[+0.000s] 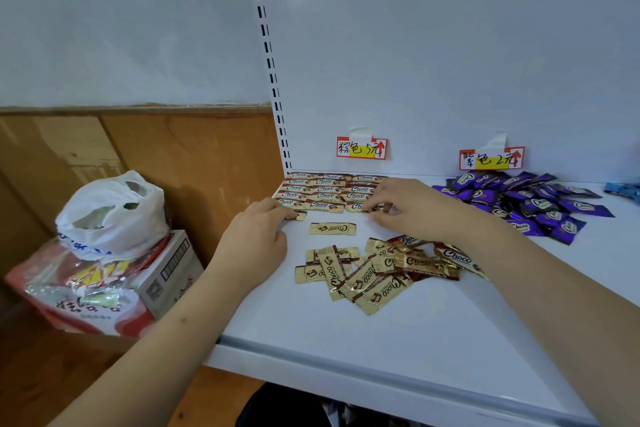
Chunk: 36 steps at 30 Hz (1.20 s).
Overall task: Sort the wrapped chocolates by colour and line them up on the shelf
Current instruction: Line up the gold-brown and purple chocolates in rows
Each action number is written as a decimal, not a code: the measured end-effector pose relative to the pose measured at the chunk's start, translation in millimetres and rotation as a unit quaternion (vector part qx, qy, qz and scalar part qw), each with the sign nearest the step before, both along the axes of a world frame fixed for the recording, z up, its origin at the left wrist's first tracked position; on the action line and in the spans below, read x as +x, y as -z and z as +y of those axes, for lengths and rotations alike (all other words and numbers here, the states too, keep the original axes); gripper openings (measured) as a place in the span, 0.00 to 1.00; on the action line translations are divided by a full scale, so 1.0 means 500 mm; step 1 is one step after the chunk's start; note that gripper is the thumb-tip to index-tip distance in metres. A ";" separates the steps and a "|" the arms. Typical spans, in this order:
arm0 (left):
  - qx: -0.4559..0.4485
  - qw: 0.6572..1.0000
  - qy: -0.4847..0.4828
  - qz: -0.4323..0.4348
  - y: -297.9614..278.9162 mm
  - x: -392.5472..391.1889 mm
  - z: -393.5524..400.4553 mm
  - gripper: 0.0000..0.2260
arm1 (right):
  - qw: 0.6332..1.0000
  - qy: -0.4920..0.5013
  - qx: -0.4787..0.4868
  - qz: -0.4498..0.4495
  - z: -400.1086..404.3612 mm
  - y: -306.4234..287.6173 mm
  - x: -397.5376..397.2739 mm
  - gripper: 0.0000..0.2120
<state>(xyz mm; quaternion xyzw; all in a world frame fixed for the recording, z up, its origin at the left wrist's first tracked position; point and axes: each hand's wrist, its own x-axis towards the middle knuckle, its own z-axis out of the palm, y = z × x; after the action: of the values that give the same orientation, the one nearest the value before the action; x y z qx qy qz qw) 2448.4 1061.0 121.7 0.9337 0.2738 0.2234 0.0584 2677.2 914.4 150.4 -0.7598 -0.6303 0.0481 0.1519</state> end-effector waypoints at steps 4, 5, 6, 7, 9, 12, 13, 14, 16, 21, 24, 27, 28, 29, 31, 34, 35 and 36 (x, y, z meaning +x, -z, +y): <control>-0.007 1.000 0.001 0.010 -0.001 0.002 0.002 0.20 | 1.000 -0.005 0.000 0.000 0.001 0.003 -0.001 0.15; -0.008 1.000 0.001 0.010 -0.001 0.002 0.003 0.20 | 1.000 -0.005 -0.001 0.002 0.001 0.005 0.000 0.15; -0.010 1.000 0.001 0.010 -0.001 0.002 0.003 0.20 | 1.000 -0.005 -0.002 0.003 0.002 0.006 0.000 0.16; -0.012 1.000 0.002 0.009 0.000 0.002 0.004 0.20 | 1.000 -0.005 -0.003 0.003 0.002 0.006 0.000 0.16; -0.014 1.000 0.002 0.008 0.000 0.002 0.004 0.20 | 1.000 -0.006 -0.008 -0.004 0.003 0.007 0.000 0.17; -0.016 1.000 0.003 0.009 0.000 0.002 0.006 0.21 | 1.000 -0.007 -0.006 -0.015 0.004 0.010 -0.001 0.18; -0.018 1.000 0.002 0.010 0.000 0.002 0.006 0.20 | 1.000 -0.006 0.006 -0.017 0.006 0.011 -0.001 0.18; -0.019 1.000 0.002 0.012 0.000 0.002 0.006 0.20 | 1.000 -0.005 0.024 -0.020 0.007 0.012 -0.002 0.18; -0.015 1.000 -0.001 0.011 0.001 0.001 0.007 0.20 | 0.998 -0.010 0.062 -0.024 0.011 0.013 -0.010 0.17; 0.003 1.000 -0.011 -0.001 0.003 0.000 0.009 0.19 | 0.996 -0.055 0.054 -0.039 0.023 0.019 -0.043 0.20; -0.002 1.000 -0.016 0.006 0.004 0.002 0.009 0.18 | 0.996 -0.067 0.024 -0.056 0.032 0.030 -0.044 0.22; -0.010 1.000 -0.017 0.007 0.004 0.003 0.008 0.18 | 0.995 -0.061 0.026 -0.074 0.036 0.034 -0.040 0.22; -0.012 1.000 -0.017 0.007 0.004 0.003 0.008 0.18 | 0.995 -0.058 0.028 -0.078 0.037 0.035 -0.038 0.23; -0.013 1.000 -0.018 0.007 0.004 0.003 0.008 0.18 | 0.995 -0.056 0.030 -0.083 0.037 0.036 -0.037 0.23; -0.016 1.000 -0.018 0.007 0.004 0.003 0.008 0.19 | 0.994 -0.049 0.031 -0.091 0.038 0.036 -0.038 0.23; -0.020 1.000 -0.016 0.002 0.002 0.003 0.006 0.19 | 0.994 -0.041 0.027 -0.098 0.038 0.036 -0.041 0.23; -0.021 1.000 -0.016 0.002 0.001 0.002 0.006 0.19 | 0.994 -0.042 0.026 -0.094 0.038 0.035 -0.042 0.23; -0.022 1.000 -0.017 0.002 0.001 0.002 0.006 0.19 | 0.995 -0.043 0.027 -0.086 0.037 0.034 -0.043 0.23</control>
<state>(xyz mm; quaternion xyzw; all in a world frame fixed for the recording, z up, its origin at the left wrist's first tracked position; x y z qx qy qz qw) 2449.2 1063.9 121.2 0.9278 0.2948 0.2164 0.0743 2655.8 932.8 133.6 -0.7291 -0.6741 -0.0278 0.1151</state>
